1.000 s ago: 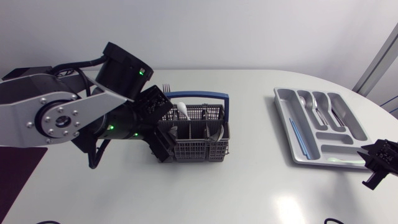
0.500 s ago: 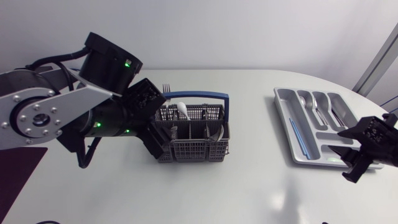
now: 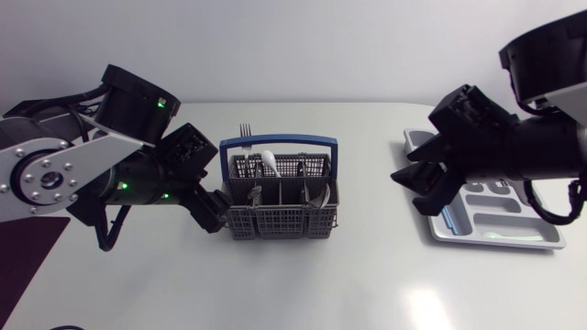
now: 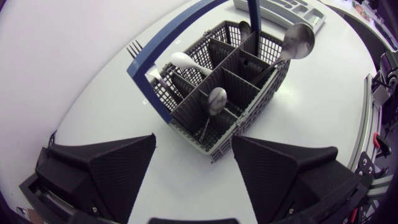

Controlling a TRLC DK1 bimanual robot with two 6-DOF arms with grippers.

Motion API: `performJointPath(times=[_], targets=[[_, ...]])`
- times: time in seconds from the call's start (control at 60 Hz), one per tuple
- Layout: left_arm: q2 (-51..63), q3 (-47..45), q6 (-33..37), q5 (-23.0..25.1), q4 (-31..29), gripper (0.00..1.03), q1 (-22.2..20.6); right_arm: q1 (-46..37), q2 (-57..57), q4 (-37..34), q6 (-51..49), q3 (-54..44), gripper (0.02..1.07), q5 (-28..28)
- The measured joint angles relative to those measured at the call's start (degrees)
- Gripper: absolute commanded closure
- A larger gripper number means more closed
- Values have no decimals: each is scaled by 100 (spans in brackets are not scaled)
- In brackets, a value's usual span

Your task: Sort the cutlery from the basket into the organizer compartments.

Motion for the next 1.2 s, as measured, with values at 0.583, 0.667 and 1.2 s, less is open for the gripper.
performJointPath(times=[0.583, 0.667, 1.2], targets=[[-72, -116, 208, 525, 76, 19, 433, 1665, 1344, -634, 1971, 1657, 44, 98], [-72, -164, 302, 717, 92, 19, 507, 1696, 1563, -640, 2166, 1799, 44, -96], [-79, -302, 946, 2597, 133, 19, 1257, 1998, 2621, -927, 3707, 2629, 41, -396]])
